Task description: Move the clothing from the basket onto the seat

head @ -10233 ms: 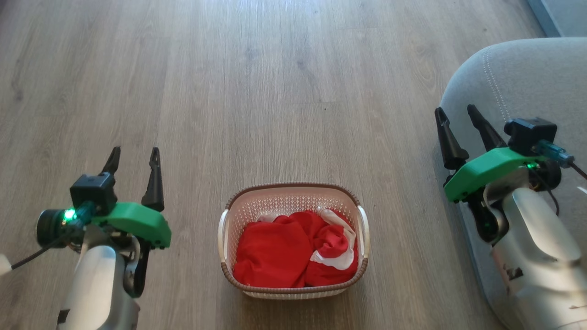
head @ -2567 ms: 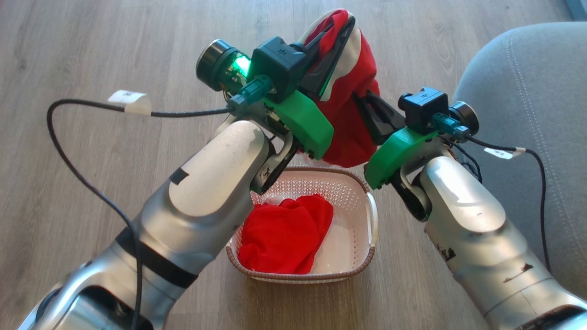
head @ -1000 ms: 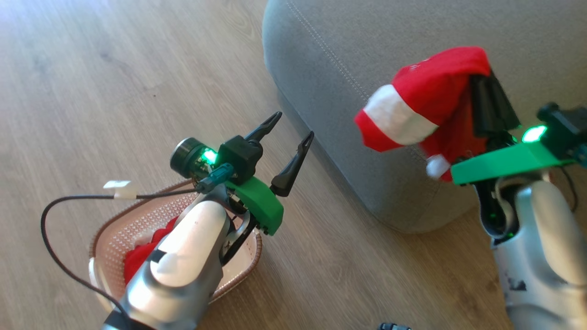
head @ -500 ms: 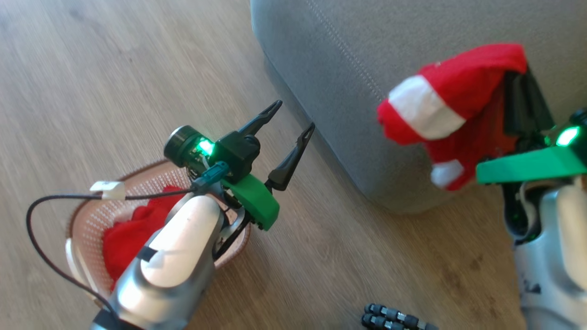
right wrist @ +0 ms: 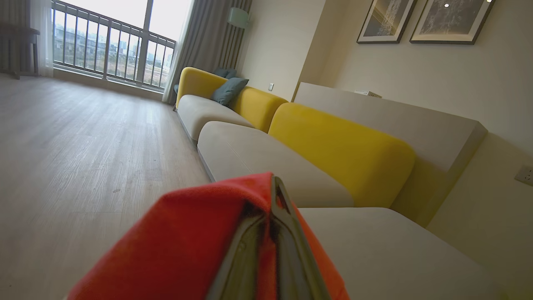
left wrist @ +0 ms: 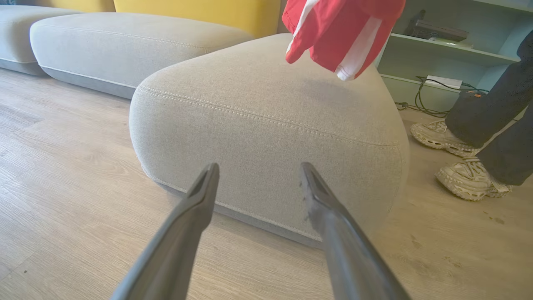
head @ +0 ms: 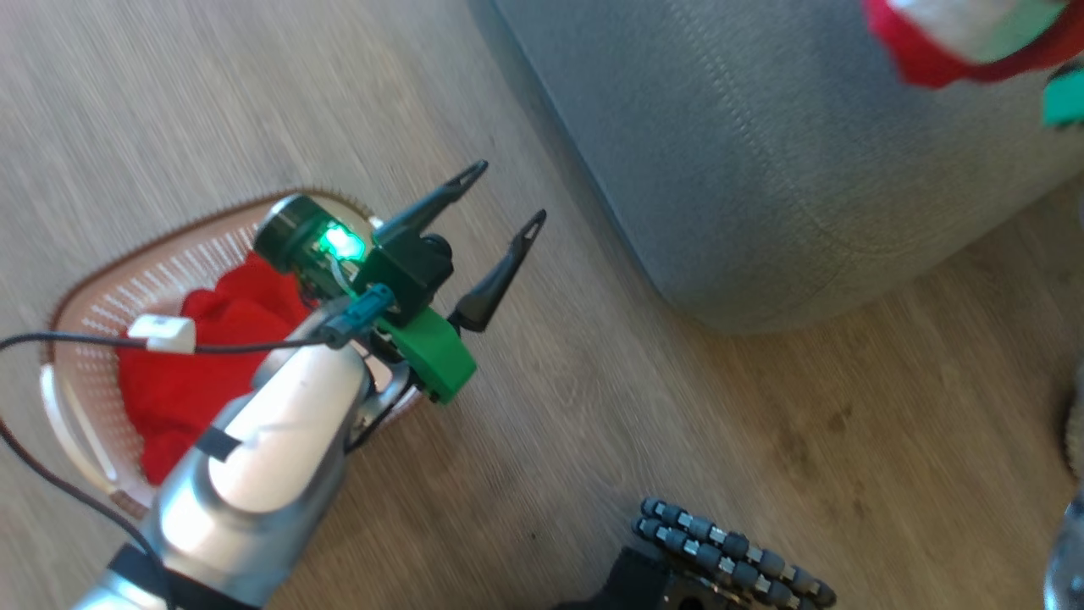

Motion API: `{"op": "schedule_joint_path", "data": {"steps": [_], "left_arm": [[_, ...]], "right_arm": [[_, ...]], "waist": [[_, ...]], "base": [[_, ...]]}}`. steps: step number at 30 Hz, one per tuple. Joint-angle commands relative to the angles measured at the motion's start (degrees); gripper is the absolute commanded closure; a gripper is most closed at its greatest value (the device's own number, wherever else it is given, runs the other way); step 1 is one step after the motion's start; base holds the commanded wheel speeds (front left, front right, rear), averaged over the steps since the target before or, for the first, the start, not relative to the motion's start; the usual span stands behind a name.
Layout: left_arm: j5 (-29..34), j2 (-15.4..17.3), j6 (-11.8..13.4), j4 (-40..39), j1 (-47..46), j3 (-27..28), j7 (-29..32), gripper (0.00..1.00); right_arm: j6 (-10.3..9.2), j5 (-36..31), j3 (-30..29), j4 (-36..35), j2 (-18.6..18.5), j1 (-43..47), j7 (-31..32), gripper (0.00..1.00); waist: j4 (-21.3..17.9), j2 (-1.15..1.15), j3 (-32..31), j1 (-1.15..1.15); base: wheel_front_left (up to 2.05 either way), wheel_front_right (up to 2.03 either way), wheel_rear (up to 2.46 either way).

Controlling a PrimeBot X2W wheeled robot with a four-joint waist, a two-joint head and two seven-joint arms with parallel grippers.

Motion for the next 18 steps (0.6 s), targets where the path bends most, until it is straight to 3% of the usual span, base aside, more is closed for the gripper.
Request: {"op": "schedule_joint_path", "data": {"steps": [1,7,14,18], "left_arm": [[0.57,1.07,-0.08,-2.26,-1.96,1.31,-0.29,0.00],[1.34,3.16,-0.08,-3.30,-3.57,0.52,-0.29,0.00],[1.69,3.88,-0.08,-4.19,-5.12,-0.52,-0.29,0.00],[2.20,4.55,-0.08,-5.20,-5.83,-0.93,-0.29,0.00]], "right_arm": [[-0.01,-0.61,-0.35,-1.04,-1.87,-2.65,-0.36,1.00],[-0.01,-2.75,-3.50,8.11,-4.90,-12.62,-0.36,1.00],[-0.01,-7.55,-7.97,17.94,-11.65,-23.56,-0.36,1.00],[-0.01,-10.31,-13.80,23.05,-15.02,-28.62,-0.36,1.00]], "waist": [[0.20,0.00,3.27,-0.02],[1.72,0.00,8.86,-0.02],[5.42,0.00,14.08,-0.02],[7.70,0.00,16.93,-0.02]], "base": [[0.00,0.00,0.00],[0.00,0.00,0.00],[0.00,0.00,0.00],[0.00,0.00,0.00]]}}
